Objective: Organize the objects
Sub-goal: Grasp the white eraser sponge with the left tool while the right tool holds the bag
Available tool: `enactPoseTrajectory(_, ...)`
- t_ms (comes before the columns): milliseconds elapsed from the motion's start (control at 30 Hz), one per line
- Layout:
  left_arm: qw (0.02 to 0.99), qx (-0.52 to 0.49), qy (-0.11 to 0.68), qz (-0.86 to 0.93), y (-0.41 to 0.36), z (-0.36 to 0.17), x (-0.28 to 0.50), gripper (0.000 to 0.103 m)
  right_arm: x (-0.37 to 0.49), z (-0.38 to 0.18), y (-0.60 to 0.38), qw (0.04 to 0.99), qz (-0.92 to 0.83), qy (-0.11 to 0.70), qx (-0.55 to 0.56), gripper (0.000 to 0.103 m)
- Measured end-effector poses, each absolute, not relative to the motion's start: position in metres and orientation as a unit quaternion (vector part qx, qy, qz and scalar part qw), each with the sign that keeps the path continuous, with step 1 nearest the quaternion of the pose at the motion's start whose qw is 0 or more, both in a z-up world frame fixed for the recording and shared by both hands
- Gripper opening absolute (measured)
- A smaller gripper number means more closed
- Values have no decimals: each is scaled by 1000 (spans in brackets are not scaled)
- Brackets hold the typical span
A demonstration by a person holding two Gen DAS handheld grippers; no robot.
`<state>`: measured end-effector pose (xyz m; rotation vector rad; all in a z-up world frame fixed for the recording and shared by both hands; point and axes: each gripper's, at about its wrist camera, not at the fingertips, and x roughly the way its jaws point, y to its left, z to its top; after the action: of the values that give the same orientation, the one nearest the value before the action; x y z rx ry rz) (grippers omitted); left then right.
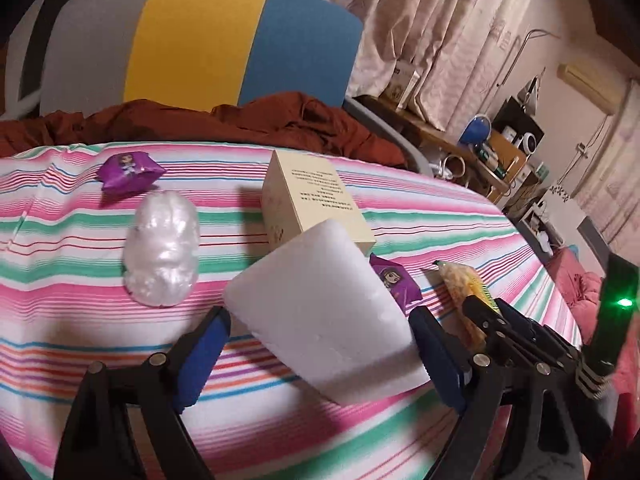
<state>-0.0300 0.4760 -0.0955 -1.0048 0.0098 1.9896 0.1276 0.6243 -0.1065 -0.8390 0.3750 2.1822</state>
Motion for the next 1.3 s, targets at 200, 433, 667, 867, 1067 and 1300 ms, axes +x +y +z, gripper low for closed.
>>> enactPoseTrajectory(200, 429, -407, -42, 806, 440, -100, -32, 91, 128, -101, 616, 375, 862, 130, -315, 43)
enactPoseTrajectory(433, 412, -421, -101, 802, 390, -108, -33, 90, 138, -93, 604, 357, 878, 147, -283, 43)
enactPoseTrajectory(667, 414, -424, -130, 795, 351, -106, -20, 89, 132, -91, 587, 359, 879, 114, -291, 43)
enactPoseTrajectory(867, 421, -449, -134, 777, 370, -92, -21, 98, 121, -94, 577, 363, 875, 79, -310, 43)
enactPoseTrajectory(1067, 406, -531, -67, 741, 422, -96, -23, 94, 122, -95, 577, 363, 875, 80, -310, 43)
enactPoseTrajectory(1300, 351, -557, 21, 753, 468, -94, -47, 100, 132, -94, 585, 367, 876, 107, -296, 43)
